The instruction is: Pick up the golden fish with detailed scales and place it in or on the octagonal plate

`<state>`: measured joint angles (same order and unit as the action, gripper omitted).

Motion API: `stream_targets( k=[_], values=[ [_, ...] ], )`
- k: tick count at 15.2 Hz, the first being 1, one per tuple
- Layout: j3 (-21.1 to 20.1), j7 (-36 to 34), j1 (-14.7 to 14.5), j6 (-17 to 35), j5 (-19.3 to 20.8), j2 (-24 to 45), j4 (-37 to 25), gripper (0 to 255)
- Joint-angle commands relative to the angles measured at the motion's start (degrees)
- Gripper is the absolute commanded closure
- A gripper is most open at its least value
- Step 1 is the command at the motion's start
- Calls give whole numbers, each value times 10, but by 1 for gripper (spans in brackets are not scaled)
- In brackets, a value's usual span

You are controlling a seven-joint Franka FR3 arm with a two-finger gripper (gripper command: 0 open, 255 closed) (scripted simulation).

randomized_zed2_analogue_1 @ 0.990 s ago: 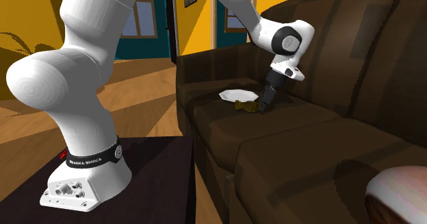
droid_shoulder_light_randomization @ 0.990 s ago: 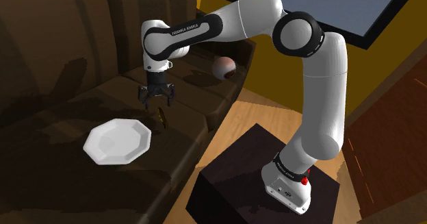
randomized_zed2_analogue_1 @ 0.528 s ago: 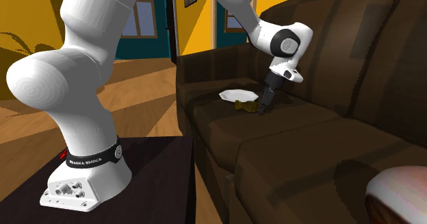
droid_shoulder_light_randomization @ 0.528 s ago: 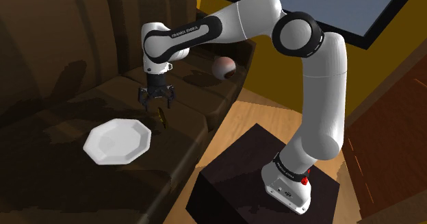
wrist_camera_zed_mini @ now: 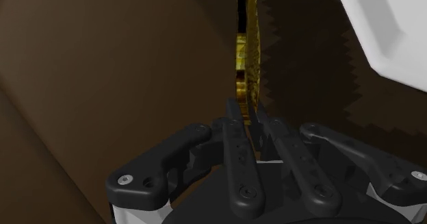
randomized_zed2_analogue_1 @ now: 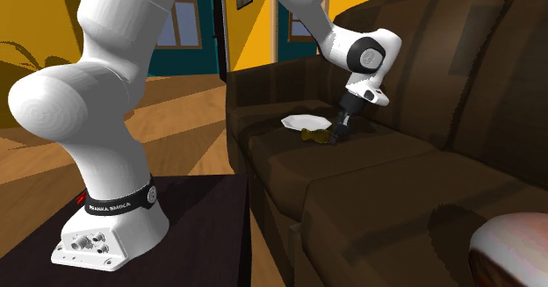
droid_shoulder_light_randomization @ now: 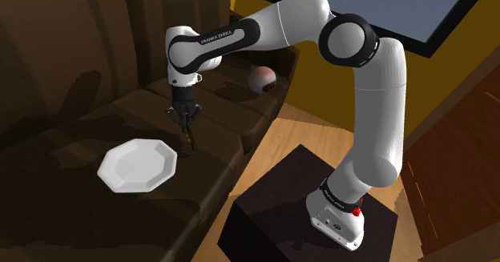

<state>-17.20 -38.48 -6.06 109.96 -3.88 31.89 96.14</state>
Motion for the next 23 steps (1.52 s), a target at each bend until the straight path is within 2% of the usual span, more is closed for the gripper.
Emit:
stream_targets(
  k=[1, 20, 23],
  values=[
    [0, 0, 0, 0, 0, 0, 0, 255],
    [-8, -9, 6, -97, -12, -56, -43, 255],
    [-17, -45, -22, -100, -9, -27, -81, 255]
  ],
)
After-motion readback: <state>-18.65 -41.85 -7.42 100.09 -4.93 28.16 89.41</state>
